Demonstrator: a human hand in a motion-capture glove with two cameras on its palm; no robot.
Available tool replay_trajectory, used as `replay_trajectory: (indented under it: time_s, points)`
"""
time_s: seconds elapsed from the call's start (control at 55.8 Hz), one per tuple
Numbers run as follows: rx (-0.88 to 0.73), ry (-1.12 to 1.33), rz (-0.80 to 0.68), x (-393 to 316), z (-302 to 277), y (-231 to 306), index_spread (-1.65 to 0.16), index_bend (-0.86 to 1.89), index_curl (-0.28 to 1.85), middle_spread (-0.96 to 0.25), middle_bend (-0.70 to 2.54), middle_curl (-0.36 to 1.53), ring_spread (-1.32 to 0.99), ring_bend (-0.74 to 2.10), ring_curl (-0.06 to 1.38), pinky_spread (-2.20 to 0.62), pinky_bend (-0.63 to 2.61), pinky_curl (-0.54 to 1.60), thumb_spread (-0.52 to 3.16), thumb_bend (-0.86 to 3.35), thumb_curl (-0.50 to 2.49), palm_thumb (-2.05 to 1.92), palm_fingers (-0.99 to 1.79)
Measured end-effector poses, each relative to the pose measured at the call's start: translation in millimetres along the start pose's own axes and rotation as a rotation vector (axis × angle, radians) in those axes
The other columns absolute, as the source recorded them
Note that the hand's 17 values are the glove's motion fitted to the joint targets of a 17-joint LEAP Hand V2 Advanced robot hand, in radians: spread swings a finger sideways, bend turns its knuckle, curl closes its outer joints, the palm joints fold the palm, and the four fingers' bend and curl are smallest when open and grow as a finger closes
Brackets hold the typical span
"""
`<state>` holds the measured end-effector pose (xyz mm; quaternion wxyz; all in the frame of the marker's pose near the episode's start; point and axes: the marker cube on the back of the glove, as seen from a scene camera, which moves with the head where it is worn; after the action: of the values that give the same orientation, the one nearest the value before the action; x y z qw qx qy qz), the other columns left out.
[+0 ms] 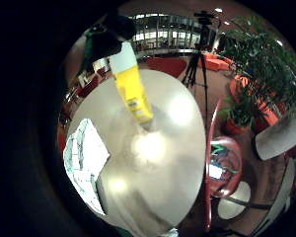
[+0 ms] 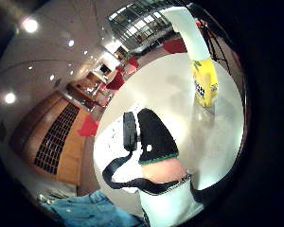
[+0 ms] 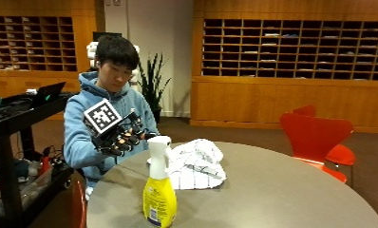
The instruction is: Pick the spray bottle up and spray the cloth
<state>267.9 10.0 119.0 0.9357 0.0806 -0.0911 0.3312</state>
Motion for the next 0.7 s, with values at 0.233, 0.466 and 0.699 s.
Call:
replay_trajectory:
  time_s: [0.233,0.466,0.699]
  points:
    - [0.005,-0.222,0.12,6.2,6.6,-17.5,-0.25,0.05,0.17,0.0,0.22,0.37,0.07,0.4,0.36,0.23,0.38,0.39,1.14,-0.01,0.35,0.51,0.43]
    - [0.093,-0.321,0.249,19.0,28.1,-52.9,-0.23,0.06,0.13,0.03,0.25,0.38,0.08,0.46,0.36,0.23,0.45,0.4,1.11,-0.02,0.36,0.53,0.36]
    - [0.083,-0.414,0.367,28.3,55.8,-82.0,-0.2,0.07,0.11,0.04,0.27,0.38,0.09,0.49,0.36,0.22,0.51,0.4,1.06,-0.03,0.35,0.5,0.29]
